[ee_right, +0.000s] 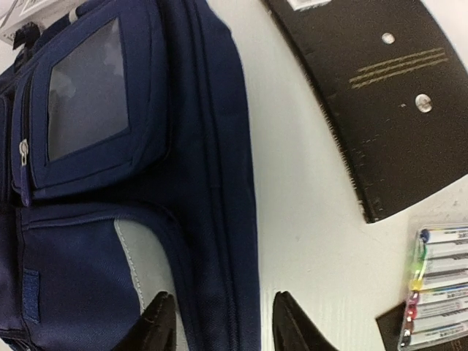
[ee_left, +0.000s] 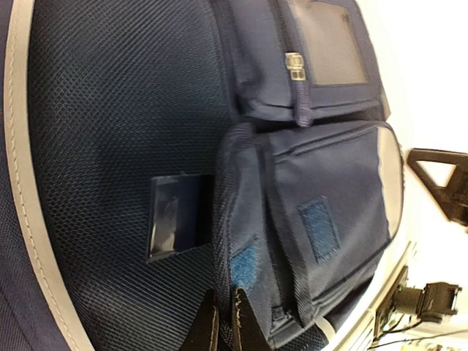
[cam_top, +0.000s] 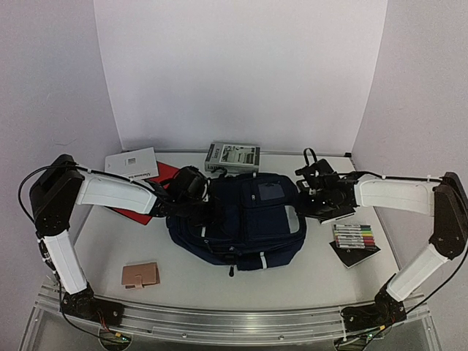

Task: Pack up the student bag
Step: Adjust the student bag at the center of the board.

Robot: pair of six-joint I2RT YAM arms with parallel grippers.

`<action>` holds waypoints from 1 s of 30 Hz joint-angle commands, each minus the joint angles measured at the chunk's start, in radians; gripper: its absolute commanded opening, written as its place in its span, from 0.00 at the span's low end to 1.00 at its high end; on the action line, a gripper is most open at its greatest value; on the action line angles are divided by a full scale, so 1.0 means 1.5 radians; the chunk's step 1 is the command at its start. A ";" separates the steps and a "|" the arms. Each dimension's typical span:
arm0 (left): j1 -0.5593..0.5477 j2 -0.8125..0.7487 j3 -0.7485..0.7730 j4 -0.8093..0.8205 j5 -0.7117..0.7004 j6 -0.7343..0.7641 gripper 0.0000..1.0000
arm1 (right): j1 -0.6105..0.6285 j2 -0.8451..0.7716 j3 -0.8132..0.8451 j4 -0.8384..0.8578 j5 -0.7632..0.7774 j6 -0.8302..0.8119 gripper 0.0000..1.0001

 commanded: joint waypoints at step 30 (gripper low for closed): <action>0.020 -0.007 -0.054 0.020 -0.042 -0.078 0.00 | 0.279 0.373 0.393 -0.230 0.253 0.049 0.77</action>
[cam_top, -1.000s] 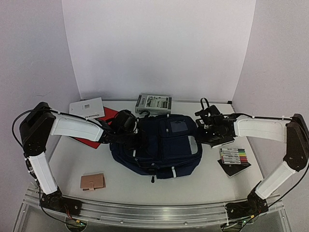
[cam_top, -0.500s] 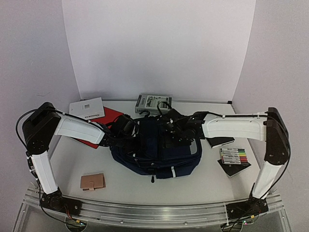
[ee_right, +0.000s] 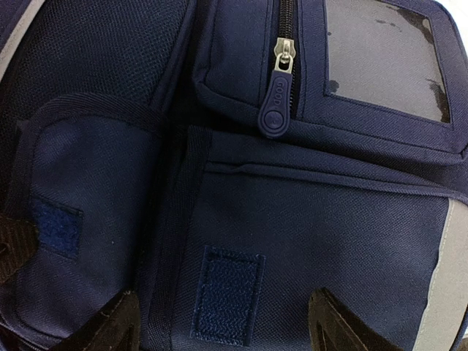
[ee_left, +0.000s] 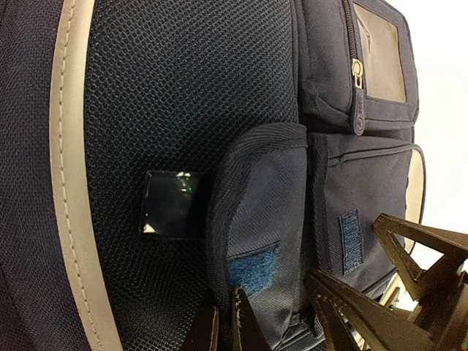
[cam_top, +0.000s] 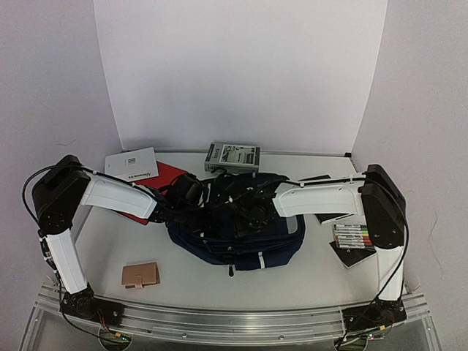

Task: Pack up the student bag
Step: Adjust the student bag at the center of the board.

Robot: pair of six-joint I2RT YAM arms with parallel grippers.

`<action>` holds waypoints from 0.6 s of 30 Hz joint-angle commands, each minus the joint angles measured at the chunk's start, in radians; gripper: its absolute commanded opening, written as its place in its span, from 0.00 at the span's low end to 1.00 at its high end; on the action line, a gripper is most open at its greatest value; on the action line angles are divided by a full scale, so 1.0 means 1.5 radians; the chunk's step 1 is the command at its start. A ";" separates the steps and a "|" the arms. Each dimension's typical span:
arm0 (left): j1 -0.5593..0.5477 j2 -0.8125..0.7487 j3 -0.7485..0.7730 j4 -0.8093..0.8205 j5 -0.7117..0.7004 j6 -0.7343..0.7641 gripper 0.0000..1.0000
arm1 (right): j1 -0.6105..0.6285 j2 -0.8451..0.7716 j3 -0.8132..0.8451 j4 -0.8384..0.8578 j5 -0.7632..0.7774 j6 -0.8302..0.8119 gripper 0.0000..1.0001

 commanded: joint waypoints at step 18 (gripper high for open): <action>0.017 -0.023 -0.024 -0.016 -0.041 -0.007 0.00 | 0.022 0.044 0.076 -0.200 0.273 0.146 0.50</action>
